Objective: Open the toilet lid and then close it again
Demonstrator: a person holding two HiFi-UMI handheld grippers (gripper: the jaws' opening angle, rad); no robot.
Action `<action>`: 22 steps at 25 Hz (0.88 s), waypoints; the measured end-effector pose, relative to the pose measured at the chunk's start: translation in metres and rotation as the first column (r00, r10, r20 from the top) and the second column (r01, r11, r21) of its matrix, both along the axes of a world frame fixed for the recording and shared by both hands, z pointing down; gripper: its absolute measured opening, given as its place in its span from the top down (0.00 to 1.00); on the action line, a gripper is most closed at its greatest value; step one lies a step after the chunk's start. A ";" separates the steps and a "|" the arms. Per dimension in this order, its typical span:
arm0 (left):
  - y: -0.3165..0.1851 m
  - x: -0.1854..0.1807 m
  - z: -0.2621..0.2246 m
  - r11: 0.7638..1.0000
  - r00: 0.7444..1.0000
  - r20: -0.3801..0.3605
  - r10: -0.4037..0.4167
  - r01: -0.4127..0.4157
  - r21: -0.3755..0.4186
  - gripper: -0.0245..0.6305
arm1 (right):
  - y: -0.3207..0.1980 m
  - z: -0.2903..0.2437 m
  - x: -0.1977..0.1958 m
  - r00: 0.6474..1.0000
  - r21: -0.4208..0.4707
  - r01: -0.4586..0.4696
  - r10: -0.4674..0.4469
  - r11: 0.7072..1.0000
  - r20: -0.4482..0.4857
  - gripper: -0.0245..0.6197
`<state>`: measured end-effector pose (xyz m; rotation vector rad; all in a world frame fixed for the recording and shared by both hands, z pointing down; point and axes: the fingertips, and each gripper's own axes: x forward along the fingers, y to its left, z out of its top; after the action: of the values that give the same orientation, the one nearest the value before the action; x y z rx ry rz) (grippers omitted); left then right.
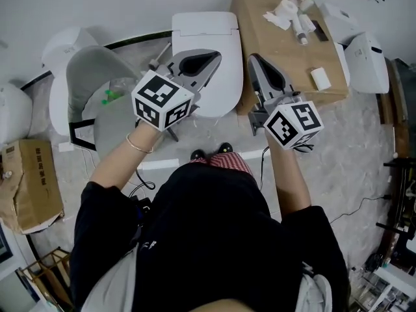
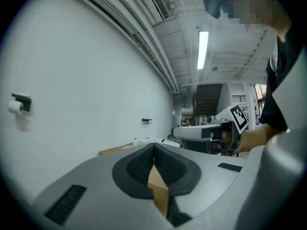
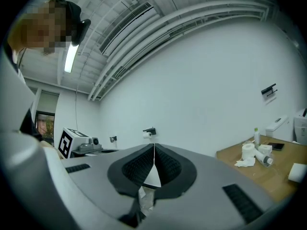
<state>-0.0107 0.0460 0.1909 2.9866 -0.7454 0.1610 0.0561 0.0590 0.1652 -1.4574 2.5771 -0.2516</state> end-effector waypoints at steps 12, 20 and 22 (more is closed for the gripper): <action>0.014 0.004 -0.010 0.996 1.000 0.023 -0.012 0.010 0.092 0.96 | 0.008 -0.004 -0.004 0.999 -0.016 0.008 -0.008 1.000 -0.038 0.93; 0.018 0.002 -0.009 0.996 0.999 0.011 -0.032 0.031 0.085 0.96 | 0.012 -0.002 -0.008 0.999 -0.021 0.008 -0.009 1.000 -0.051 0.93; 0.019 0.001 -0.008 0.996 0.999 0.010 -0.031 0.030 0.080 0.96 | 0.012 -0.001 -0.009 0.999 -0.022 0.010 -0.012 1.000 -0.049 0.93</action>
<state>-0.0096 0.0646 0.1826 3.0494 -0.8169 0.1498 0.0469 0.0709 0.1645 -1.4754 2.6300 -0.2493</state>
